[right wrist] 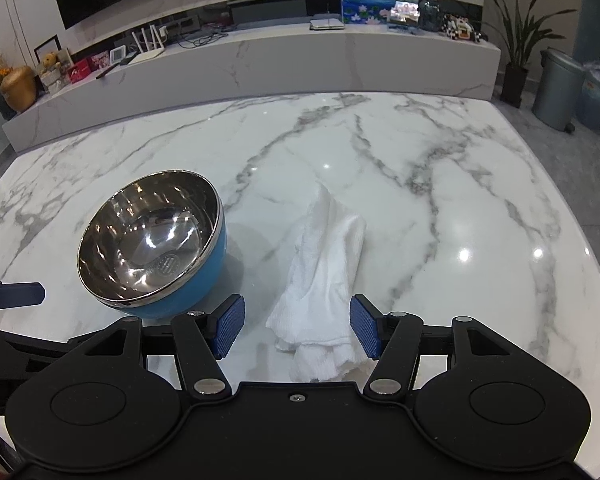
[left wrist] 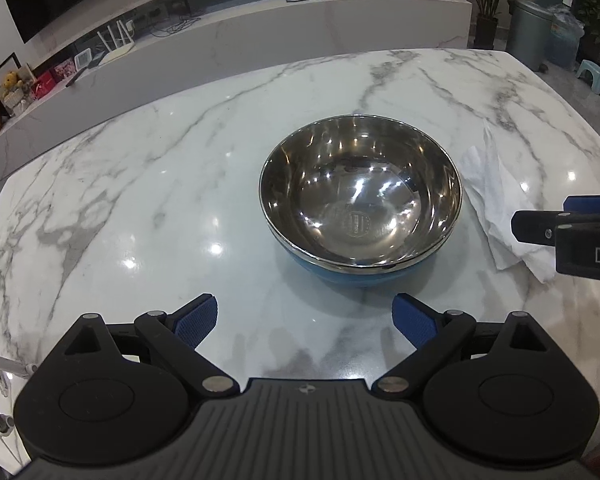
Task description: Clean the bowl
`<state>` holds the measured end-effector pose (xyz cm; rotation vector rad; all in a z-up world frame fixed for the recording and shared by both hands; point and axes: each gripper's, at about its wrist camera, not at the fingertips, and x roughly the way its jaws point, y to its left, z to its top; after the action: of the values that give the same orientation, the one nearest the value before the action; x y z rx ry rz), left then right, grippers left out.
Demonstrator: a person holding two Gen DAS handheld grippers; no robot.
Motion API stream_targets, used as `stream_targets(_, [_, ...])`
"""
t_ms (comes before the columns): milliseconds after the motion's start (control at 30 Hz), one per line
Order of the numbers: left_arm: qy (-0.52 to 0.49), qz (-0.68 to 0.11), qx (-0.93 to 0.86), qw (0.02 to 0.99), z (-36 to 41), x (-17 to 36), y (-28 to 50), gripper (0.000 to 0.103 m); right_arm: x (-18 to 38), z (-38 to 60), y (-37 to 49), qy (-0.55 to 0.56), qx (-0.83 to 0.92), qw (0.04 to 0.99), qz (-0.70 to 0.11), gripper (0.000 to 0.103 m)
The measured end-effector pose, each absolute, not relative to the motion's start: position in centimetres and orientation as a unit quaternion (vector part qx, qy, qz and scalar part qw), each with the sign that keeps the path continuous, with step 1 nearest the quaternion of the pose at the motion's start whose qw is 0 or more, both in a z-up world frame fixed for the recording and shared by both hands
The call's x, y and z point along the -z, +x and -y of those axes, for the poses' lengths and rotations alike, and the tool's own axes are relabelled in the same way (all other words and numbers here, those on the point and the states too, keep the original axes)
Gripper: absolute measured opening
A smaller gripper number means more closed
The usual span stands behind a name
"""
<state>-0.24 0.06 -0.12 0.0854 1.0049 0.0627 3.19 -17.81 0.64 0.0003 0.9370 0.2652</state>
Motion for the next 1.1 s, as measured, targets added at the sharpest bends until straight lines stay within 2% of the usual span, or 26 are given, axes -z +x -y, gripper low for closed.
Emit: stream_targets(1100, [0.020, -0.498, -0.028, 0.867, -0.66, 0.42, 0.12, 0.093, -0.37, 18.09, 3.45, 0.002, -0.129, 0.883, -0.451, 0.057])
